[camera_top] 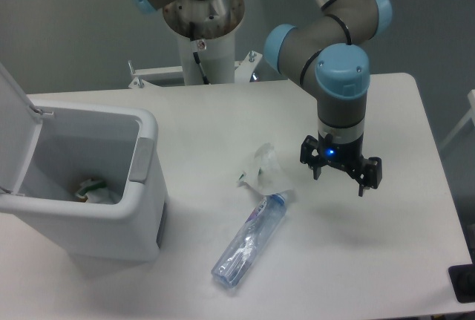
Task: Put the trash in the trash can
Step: 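Move the open gripper over the crumpled clear plastic wrapper and lower it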
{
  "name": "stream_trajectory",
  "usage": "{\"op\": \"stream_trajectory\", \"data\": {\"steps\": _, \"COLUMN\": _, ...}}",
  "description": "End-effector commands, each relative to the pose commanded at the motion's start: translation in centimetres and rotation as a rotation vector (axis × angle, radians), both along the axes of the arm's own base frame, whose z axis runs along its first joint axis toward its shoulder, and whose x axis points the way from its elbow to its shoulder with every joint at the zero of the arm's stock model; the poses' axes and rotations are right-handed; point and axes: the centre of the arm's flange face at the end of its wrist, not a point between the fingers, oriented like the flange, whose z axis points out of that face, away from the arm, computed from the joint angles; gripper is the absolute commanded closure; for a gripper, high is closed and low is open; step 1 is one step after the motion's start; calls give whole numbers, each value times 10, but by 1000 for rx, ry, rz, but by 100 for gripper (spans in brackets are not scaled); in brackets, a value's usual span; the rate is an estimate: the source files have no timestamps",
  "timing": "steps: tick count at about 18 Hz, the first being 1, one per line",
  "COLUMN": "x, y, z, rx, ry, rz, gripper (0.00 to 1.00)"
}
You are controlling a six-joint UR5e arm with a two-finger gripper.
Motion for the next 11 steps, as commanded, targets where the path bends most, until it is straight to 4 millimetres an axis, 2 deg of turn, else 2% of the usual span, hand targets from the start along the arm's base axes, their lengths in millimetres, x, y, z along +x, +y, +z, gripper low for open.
{"op": "stream_trajectory", "data": {"steps": 6, "x": 3, "y": 2, "z": -1, "rx": 17, "ry": -12, "rz": 48, "gripper": 0}}
{"op": "stream_trajectory", "data": {"steps": 9, "x": 22, "y": 16, "z": -11, "rx": 35, "ry": -41, "rz": 137, "gripper": 0}}
{"op": "stream_trajectory", "data": {"steps": 11, "x": 36, "y": 14, "z": -20, "rx": 25, "ry": -63, "rz": 149, "gripper": 0}}
